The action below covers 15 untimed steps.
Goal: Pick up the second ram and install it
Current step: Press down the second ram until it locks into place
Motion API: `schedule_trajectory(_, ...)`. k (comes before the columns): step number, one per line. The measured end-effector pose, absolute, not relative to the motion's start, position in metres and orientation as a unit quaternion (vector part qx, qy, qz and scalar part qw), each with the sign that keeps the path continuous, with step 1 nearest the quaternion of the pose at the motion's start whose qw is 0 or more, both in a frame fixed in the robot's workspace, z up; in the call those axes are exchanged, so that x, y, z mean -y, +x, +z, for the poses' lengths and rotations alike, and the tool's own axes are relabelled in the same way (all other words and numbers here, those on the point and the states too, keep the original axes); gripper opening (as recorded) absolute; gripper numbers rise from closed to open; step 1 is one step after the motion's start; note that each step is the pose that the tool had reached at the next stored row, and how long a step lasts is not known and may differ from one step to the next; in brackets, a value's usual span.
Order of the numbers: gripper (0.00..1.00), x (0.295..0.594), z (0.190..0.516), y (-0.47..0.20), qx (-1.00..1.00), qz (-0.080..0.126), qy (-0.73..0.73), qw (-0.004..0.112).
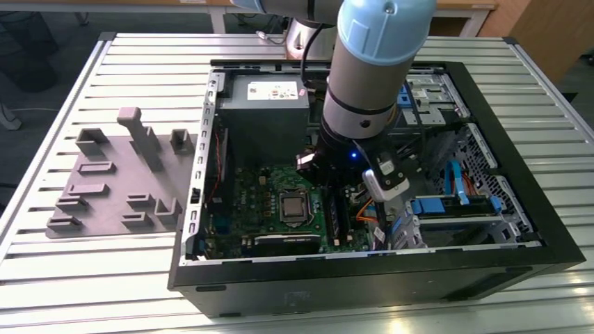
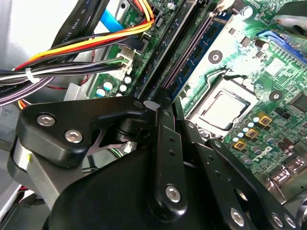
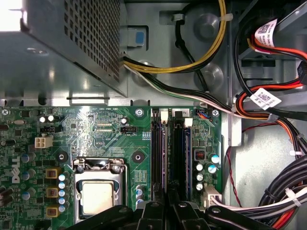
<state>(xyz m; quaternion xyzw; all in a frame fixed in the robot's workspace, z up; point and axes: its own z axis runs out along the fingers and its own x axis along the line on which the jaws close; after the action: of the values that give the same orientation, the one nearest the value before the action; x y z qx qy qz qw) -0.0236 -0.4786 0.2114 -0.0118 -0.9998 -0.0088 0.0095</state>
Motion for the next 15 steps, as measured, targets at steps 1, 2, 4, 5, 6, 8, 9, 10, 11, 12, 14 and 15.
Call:
schedule_trajectory(1,0.14,0.4786,0.2112,-0.0236,1.0,-0.009,-0.012,0.01)
schedule_trajectory(2,0.14,0.4786,0.211,-0.0236,1.0,-0.009,-0.012,0.01)
schedule_trajectory(4,0.14,0.4786,0.211,-0.0236,1.0,-0.009,-0.012,0.01)
schedule_trajectory(5,0.14,0.4786,0.2107,-0.0236,1.0,-0.009,-0.012,0.01)
schedule_trajectory(6,0.14,0.4786,0.2103,-0.0236,1.0,-0.009,-0.012,0.009)
schedule_trajectory(8,0.14,0.4786,0.2095,-0.0236,1.0,-0.009,-0.012,0.01)
schedule_trajectory(9,0.14,0.4786,0.209,-0.0236,1.0,-0.009,-0.012,0.01)
schedule_trajectory(10,0.14,0.4786,0.2085,-0.0236,1.0,-0.009,-0.012,0.01)
schedule_trajectory(11,0.14,0.4786,0.208,-0.0236,1.0,-0.009,-0.012,0.01)
schedule_trajectory(12,0.14,0.4786,0.2076,-0.0236,1.0,-0.009,-0.012,0.01)
schedule_trajectory(14,0.14,0.4786,0.2071,-0.0236,1.0,-0.009,-0.012,0.01)
schedule_trajectory(15,0.14,0.4786,0.2069,-0.0236,1.0,-0.009,-0.012,0.01)
